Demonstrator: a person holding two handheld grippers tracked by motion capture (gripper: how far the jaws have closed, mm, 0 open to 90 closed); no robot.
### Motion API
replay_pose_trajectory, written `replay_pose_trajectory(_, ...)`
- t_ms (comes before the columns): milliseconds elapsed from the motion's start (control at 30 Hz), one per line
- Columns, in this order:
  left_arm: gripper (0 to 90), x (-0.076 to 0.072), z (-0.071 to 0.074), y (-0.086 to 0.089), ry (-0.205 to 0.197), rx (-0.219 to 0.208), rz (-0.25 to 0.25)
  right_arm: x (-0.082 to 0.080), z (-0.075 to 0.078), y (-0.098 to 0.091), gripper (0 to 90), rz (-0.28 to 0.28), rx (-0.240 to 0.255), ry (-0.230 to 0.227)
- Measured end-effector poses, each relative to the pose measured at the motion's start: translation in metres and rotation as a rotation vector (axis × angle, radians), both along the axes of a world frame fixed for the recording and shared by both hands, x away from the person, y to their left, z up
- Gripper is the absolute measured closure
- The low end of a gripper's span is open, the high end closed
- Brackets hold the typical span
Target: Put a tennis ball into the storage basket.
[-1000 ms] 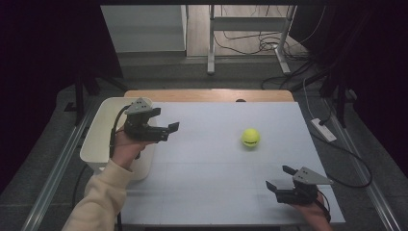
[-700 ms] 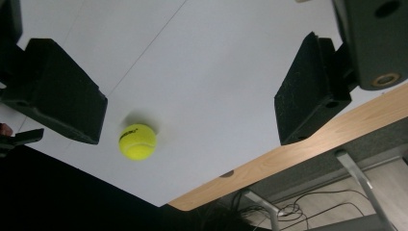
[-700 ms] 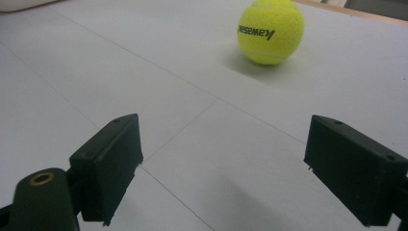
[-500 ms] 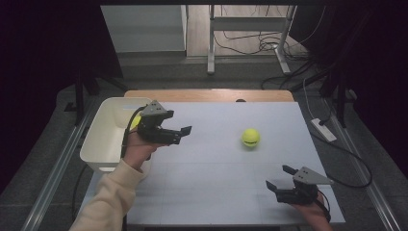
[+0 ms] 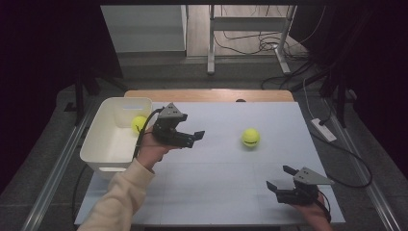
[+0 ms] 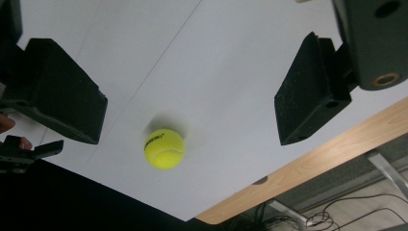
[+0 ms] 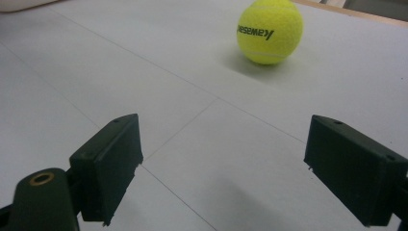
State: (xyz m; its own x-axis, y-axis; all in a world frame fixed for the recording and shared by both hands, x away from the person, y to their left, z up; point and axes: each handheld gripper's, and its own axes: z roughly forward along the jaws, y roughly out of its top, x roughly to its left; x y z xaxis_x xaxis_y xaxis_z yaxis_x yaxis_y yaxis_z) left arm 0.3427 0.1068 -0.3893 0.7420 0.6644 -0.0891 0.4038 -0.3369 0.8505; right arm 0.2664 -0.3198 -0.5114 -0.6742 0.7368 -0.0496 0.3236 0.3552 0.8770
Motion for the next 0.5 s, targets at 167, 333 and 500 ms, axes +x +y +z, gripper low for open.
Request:
replay_pose_trajectory(167,12.4,0.003,-0.006,-0.012,0.012,0.023,-0.021,0.0,0.0,0.0,12.8,0.0,-0.001,0.0)
replay_pose_trajectory(333,12.4,0.005,-0.009,-0.018,0.022,0.029,-0.031,0.0,0.0,0.0,12.8,0.0,-0.002,0.0)
replay_pose_trajectory(500,12.4,0.007,-0.012,-0.024,0.027,0.039,-0.041,0.0,0.0,0.0,12.8,-0.001,-0.003,0.0)
